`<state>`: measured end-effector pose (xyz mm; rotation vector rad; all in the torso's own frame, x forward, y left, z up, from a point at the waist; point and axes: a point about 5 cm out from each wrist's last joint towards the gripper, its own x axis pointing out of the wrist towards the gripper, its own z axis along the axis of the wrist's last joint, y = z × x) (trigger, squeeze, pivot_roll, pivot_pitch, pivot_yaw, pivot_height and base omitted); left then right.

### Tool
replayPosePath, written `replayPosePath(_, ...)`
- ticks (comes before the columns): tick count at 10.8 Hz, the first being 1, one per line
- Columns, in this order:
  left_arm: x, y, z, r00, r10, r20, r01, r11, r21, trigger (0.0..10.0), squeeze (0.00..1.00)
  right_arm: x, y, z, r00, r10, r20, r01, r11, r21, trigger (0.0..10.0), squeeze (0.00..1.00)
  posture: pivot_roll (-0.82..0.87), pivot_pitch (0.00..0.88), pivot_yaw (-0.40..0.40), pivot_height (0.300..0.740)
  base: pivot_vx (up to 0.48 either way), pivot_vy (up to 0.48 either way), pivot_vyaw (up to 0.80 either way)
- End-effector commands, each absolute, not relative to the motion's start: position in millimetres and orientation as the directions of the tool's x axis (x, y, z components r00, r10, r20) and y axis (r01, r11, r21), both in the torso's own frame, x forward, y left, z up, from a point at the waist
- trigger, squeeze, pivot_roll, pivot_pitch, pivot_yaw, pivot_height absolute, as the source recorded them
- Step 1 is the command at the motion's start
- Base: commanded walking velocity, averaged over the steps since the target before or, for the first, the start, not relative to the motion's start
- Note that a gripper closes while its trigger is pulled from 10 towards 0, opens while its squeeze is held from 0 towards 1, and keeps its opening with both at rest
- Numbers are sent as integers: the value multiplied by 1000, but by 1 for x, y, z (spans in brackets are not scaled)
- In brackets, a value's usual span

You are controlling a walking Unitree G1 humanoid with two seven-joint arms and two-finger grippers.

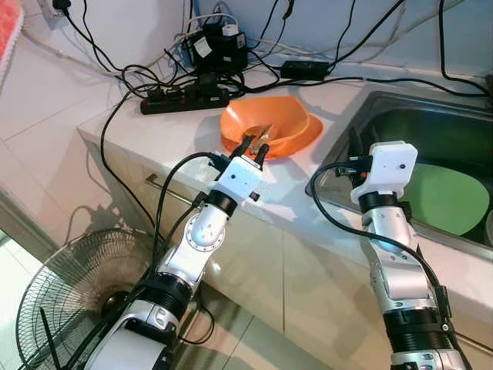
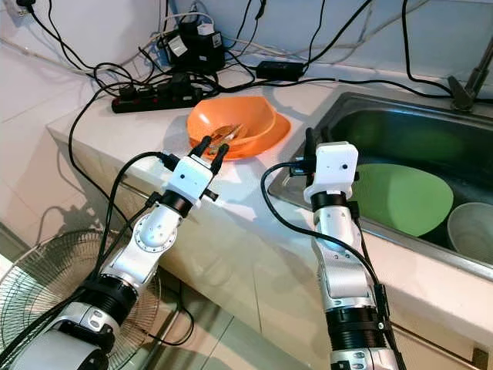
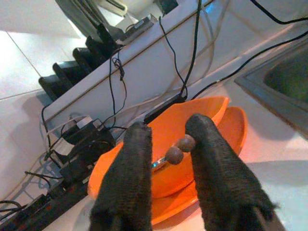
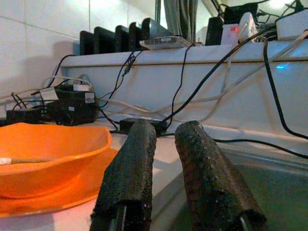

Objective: Kitchen organization

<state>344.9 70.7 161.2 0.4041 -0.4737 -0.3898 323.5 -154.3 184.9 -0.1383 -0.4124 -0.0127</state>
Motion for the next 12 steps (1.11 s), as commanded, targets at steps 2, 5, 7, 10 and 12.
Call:
replayPosePath(2, 347, 72, 166, 812, -448, 375, 261, 852, 454, 0, 0, 325, -148, 187, 912, 30, 409, 26, 991, -130, 10000, 0, 43, 35, 128, 740, 0, 0, 0)
replayPosePath(5, 346, 71, 166, 808, -454, 375, 266, 849, 456, 0, 0, 325, -149, 187, 911, 30, 410, 27, 991, -132, 10000, 0, 41, 31, 129, 740, 0, 0, 0)
replayPosePath(7, 344, 67, 175, 777, -475, 412, 259, 839, 479, 0, 0, 325, -148, 187, 911, 33, 412, 24, 991, -132, 10000, 0, 41, 19, 127, 740, 0, 0, 0)
replayPosePath(10, 335, 52, 215, 652, -518, 554, 291, 845, 448, 1882, 0, 326, -148, 188, 910, 25, 414, 35, 990, -139, 10000, 0, 43, 21, 126, 740, 0, 0, 0)
replayPosePath(12, 328, 41, 233, 595, -547, 589, 377, 837, 396, 10000, 0, 326, -146, 187, 909, 52, 414, 37, 978, -205, 10000, 0, 46, 28, 126, 740, 0, 0, 0)
